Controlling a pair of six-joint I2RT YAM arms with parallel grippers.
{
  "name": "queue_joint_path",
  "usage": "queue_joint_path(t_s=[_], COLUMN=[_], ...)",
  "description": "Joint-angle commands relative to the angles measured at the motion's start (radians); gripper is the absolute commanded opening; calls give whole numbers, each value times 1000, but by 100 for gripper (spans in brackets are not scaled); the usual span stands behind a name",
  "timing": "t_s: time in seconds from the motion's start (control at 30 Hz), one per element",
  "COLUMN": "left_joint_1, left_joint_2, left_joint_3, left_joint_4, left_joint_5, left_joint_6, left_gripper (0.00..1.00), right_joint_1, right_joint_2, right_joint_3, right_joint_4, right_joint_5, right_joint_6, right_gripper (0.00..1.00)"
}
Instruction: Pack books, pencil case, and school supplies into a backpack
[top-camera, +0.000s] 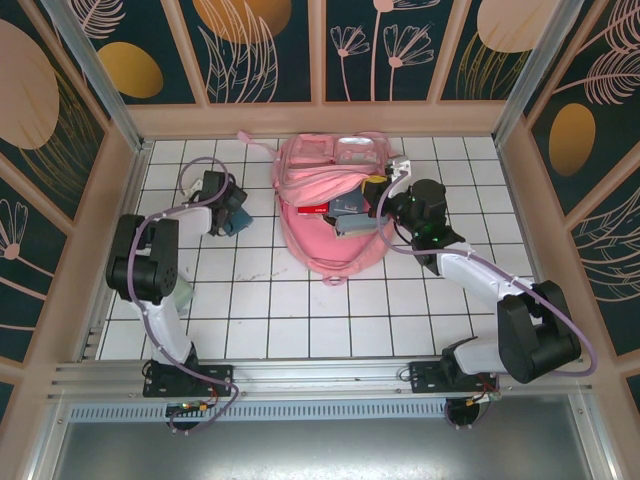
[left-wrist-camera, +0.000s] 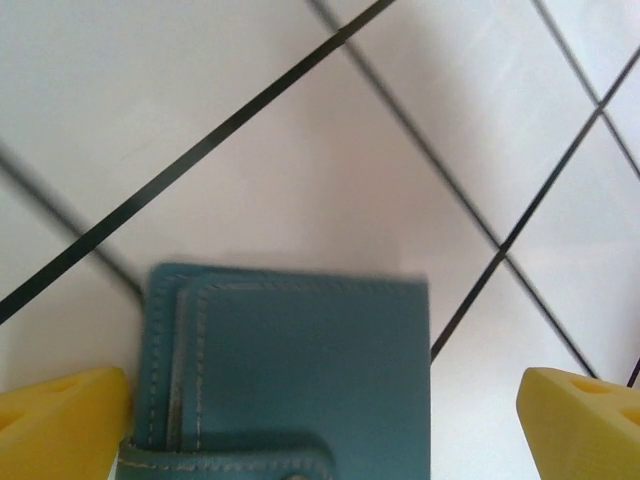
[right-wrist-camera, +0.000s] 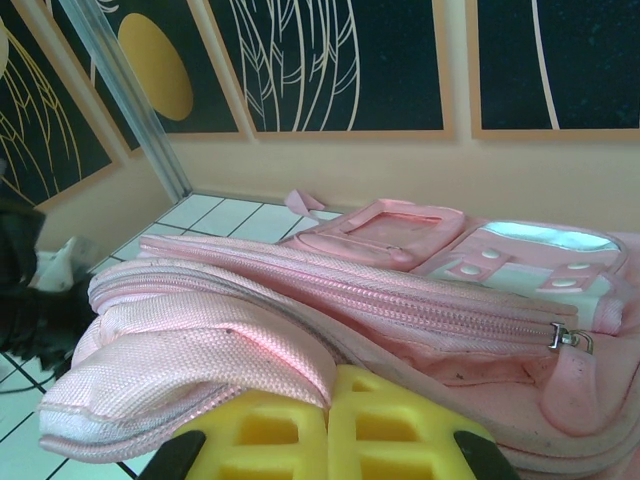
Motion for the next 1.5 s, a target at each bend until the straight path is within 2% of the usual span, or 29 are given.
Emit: queue_joint_path(t_s=[0.0, 0.23, 0.43, 1.13, 1.47], left_joint_1=[6, -7, -71, -116, -122], left_joint_2=[30, -43, -69, 24, 74], left_joint_3=[79, 48, 29, 55, 60], left_joint_4=[-80, -193, -254, -258, -268], left_joint_5=[-36, -84, -156, -98, -111], left_joint_6=[129, 208, 287, 271, 289], left_gripper=[98, 99, 99, 99, 98], right_joint_1=[13, 13, 14, 17, 17], right_joint_2=[13, 15, 16, 17, 21], right_joint_3=[47, 47, 49, 48, 49], right_joint_4=[83, 85, 90, 90, 91], right_joint_5=[-11, -18, -26, -24, -22], right_joint_6=[6, 13, 18, 20, 19], right_gripper=[0, 0, 0, 0, 0])
